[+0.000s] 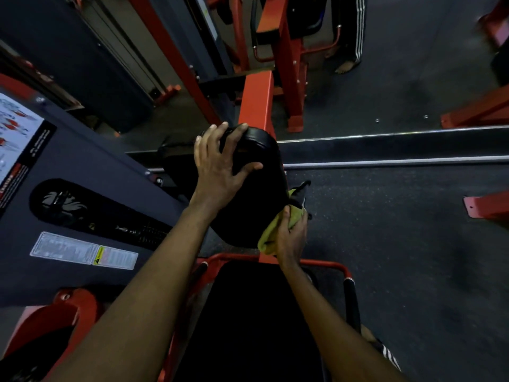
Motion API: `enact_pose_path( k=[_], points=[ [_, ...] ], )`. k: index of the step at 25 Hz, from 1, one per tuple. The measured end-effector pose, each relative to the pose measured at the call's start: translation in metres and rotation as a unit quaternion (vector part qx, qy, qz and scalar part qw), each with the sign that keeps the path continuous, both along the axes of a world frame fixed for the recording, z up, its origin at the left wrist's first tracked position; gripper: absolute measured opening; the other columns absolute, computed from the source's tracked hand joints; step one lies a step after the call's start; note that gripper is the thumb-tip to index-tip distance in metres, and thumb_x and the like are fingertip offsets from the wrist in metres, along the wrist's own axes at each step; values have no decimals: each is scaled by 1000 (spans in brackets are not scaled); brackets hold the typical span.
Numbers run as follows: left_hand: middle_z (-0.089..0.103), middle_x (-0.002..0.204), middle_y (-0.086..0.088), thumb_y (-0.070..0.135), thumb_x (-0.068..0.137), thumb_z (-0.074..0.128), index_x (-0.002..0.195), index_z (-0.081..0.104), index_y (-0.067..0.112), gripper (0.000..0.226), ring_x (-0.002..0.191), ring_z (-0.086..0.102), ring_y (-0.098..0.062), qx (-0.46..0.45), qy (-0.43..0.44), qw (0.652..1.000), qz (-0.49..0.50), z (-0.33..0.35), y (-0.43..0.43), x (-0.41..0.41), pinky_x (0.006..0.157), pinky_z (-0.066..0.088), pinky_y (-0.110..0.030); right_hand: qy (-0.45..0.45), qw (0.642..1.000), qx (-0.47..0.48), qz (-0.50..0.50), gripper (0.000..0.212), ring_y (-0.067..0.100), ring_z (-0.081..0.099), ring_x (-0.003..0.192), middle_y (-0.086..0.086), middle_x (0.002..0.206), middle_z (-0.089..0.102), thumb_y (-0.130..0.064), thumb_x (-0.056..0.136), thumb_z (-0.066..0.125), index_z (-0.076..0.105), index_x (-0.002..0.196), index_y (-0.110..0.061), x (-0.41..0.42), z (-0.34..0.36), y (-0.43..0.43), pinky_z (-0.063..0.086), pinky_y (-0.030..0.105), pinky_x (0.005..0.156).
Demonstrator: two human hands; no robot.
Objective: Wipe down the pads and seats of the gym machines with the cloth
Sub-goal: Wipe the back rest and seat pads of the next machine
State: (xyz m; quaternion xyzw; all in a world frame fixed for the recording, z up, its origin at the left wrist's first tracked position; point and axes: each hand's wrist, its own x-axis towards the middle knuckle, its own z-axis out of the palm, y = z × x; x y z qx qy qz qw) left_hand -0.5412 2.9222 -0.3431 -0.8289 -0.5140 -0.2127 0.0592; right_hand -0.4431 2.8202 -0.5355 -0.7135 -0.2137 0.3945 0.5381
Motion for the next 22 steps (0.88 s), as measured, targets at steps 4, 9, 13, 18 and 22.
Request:
enact_pose_path(
  k=[4,9,13,18,22],
  points=[
    [36,152,-10,71,89,52,152,37,30,76,146,26,-32,10,3,1000,0,-2,1,0,120,7,-53,43,998,-42,-2,66,31,48,136,16,147,52,-57,104,41,44,148,-8,8,-11,-4,33,27,109],
    [39,151,-10,71,87,55,151,41,30,77,145,28,-32,23,7,1000,6,-6,4,-1,120,8,-51,63,995,-79,-8,61,34,54,127,14,135,60,-61,104,33,52,140,-15,15,-18,-1,43,43,104],
    [37,152,-10,71,88,53,151,40,30,76,146,26,-32,19,14,1000,7,-8,3,-2,121,3,-46,98,986,-132,-18,62,37,56,125,18,132,61,-61,102,39,55,134,-9,16,-10,-2,45,47,106],
    [31,159,-10,66,91,52,154,35,25,78,151,18,-30,-1,-21,1000,16,1,-12,4,123,1,-41,111,983,-141,23,54,34,60,119,12,123,64,-52,103,48,58,135,-10,27,20,-27,48,40,101],
    [17,166,-8,40,102,52,157,28,15,65,154,11,-23,-13,-136,986,99,-30,-69,-11,125,6,-40,-31,987,-96,124,48,31,60,120,9,127,63,-49,101,55,60,132,-13,28,57,-52,44,32,95]
  ],
)
